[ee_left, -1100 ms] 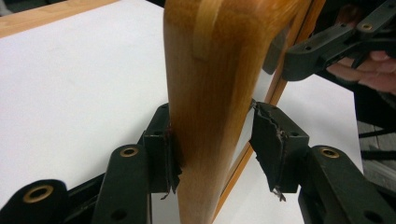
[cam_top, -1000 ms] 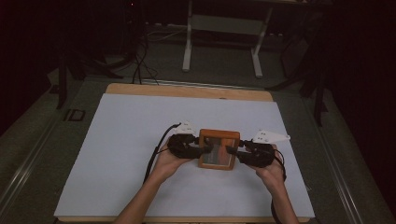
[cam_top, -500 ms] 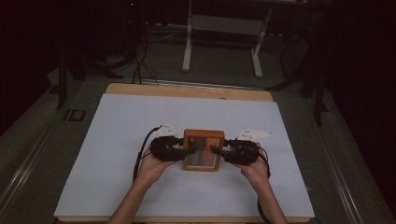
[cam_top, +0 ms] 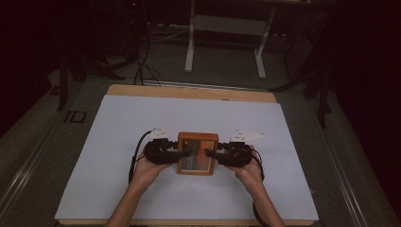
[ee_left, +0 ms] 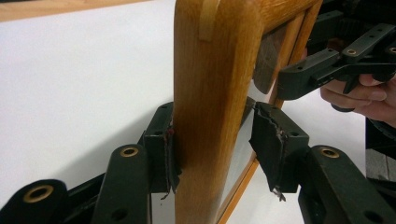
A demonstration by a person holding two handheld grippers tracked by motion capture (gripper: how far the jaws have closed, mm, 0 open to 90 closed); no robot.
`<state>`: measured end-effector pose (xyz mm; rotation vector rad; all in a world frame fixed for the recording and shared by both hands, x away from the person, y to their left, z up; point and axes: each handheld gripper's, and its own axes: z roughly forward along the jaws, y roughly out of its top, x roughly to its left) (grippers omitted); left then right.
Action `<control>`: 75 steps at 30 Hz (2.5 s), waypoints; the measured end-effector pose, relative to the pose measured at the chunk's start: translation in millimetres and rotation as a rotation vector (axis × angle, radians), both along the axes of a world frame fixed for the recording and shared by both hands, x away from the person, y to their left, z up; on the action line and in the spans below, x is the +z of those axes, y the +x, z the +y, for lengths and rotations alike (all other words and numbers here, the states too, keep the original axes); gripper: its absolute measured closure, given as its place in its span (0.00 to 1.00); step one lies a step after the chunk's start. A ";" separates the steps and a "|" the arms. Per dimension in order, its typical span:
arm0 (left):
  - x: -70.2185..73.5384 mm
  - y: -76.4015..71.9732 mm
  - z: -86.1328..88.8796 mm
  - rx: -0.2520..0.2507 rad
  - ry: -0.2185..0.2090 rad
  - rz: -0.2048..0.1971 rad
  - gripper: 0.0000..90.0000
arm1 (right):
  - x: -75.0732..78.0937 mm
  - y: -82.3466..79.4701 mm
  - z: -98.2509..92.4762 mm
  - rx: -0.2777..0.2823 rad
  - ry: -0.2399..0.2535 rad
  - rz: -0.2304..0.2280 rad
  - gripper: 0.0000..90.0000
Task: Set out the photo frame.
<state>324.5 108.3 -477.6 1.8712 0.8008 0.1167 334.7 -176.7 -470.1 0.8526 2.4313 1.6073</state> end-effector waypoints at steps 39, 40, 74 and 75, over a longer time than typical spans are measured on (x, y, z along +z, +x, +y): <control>-9.2 11.9 2.3 0.050 -0.030 0.045 0.56 | -8.4 22.5 1.5 0.011 0.001 0.033 0.60; -9.2 11.8 2.5 0.046 -0.031 0.045 0.55 | -8.7 22.1 2.0 0.012 0.003 0.033 0.57; 7.8 -10.5 61.6 0.264 0.048 0.002 0.47 | -3.9 -3.2 -74.1 -0.171 -0.086 0.006 0.40; 7.8 -10.5 61.6 0.264 0.048 0.002 0.46 | -3.9 -3.2 -74.1 -0.171 -0.086 0.006 0.40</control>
